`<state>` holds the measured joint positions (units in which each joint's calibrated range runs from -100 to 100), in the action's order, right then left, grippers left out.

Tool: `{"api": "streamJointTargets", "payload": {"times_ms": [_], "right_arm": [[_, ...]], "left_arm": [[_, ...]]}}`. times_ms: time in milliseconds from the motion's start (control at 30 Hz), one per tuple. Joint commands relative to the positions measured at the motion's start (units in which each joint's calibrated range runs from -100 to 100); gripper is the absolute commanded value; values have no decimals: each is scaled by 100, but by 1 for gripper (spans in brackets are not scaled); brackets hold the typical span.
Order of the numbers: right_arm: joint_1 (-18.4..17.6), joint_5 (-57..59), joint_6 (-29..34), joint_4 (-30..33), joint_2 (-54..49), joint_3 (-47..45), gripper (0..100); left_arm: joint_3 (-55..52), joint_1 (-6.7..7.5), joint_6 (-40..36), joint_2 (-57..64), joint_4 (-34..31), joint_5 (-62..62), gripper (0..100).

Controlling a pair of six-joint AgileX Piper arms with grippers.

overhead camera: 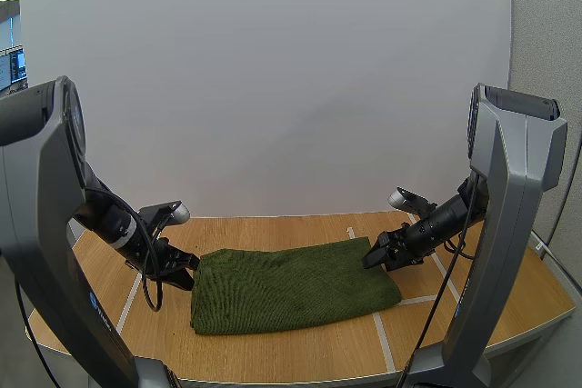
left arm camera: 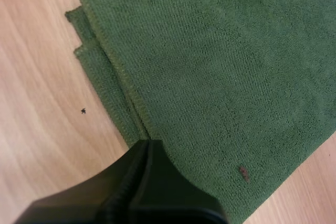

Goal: Fold the towel

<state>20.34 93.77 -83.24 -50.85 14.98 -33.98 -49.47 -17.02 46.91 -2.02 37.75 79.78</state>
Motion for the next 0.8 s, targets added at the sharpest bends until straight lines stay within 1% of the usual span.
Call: {"api": "streamJointTargets", "payload": {"times_ms": [0, 67, 167, 233, 300, 367, 433, 767], "right_arm": [[-1, 49, -65, 31, -21, 30, 100], [-1, 49, -65, 16, -21, 30, 100], [-8, 49, -65, 16, -21, 30, 100], [-10, 49, -65, 16, -21, 30, 100], [-10, 49, -65, -9, -21, 2, 100], [-12, 49, -65, -47, -21, -69, 100], [-55, 49, -65, -33, -21, -144, 100], [-306, 85, -2, -60, -21, -270, 100]], "left_arm": [[-13, 15, 200, -107, 284, -46, 0], [-13, 22, 210, -107, 312, -136, 0], [-13, 87, 210, -107, 299, -517, 0], [-13, 170, 210, -107, 299, -624, 0], [-13, 305, 201, -107, 259, -844, 0], [-13, 371, 175, -107, 221, -960, 0], [-13, 405, 175, -107, 206, -1148, 0], [-13, 405, 175, -107, 178, -1229, 0]]}}
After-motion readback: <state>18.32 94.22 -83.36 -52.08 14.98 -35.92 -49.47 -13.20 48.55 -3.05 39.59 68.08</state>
